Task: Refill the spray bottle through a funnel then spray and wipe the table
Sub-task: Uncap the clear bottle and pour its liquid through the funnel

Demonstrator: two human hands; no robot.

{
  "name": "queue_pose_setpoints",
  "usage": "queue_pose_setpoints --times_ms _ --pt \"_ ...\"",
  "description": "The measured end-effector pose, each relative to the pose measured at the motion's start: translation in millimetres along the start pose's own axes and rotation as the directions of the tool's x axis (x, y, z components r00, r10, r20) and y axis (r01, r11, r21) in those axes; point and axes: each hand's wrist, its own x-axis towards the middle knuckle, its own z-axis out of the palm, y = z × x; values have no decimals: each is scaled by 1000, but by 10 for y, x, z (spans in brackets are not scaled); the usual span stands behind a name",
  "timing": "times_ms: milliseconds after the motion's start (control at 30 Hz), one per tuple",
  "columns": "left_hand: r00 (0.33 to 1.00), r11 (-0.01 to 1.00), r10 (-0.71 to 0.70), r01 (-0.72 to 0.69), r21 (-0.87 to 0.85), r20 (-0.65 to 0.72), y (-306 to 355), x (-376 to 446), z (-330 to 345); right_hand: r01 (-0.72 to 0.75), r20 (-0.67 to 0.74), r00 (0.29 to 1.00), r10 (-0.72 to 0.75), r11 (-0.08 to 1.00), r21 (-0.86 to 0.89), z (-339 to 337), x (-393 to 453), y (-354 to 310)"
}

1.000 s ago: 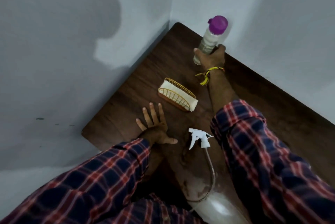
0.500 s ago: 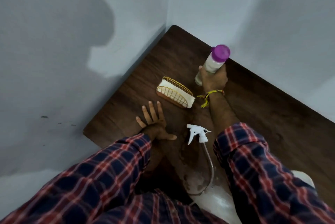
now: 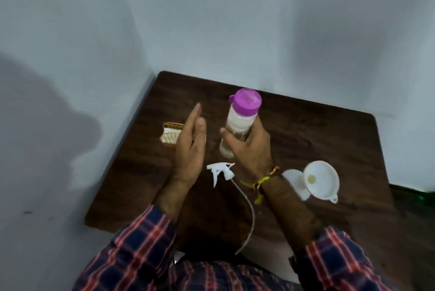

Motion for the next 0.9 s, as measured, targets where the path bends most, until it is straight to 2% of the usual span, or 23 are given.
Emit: queue_pose_setpoints --times_ms 33,100,233,300,400,467,567,733,800,900 --pt "992 992 71 -59 -112 104 263 26 67 26 16 1000 -27 999 25 -87 -68 -78" --pt "952 969 170 -115 -220 253 683 73 185 67 50 996 -72 993 98 -229 -160 -199" --pt "843 955 184 -33 -294 505 1200 90 373 86 53 994 -96 983 160 -535 -213 -346" --pt "761 954 189 7 -300 620 1341 96 413 126 53 989 -135 981 144 -698 -194 -381" --pt "632 961 229 -26 -275 740 1543 68 533 184 40 981 -191 973 136 -899 -205 -441" --pt "651 963 236 -60 -261 721 1651 13 669 203 -13 979 -203 969 144 -956 -223 -500" --pt "762 957 259 -120 -264 593 1752 -59 868 237 -140 966 -217 959 155 -1012 -231 -593" --pt "863 943 266 -141 -300 429 1830 -165 1098 215 -321 923 -211 976 -25 -1060 -185 -674" --pt "870 948 277 -180 -261 407 1850 -194 1154 240 -321 919 -228 971 -4 -1113 -182 -675" --pt "791 941 274 -104 -321 547 1864 -120 1112 290 -187 947 -261 945 150 -1295 -196 -678"
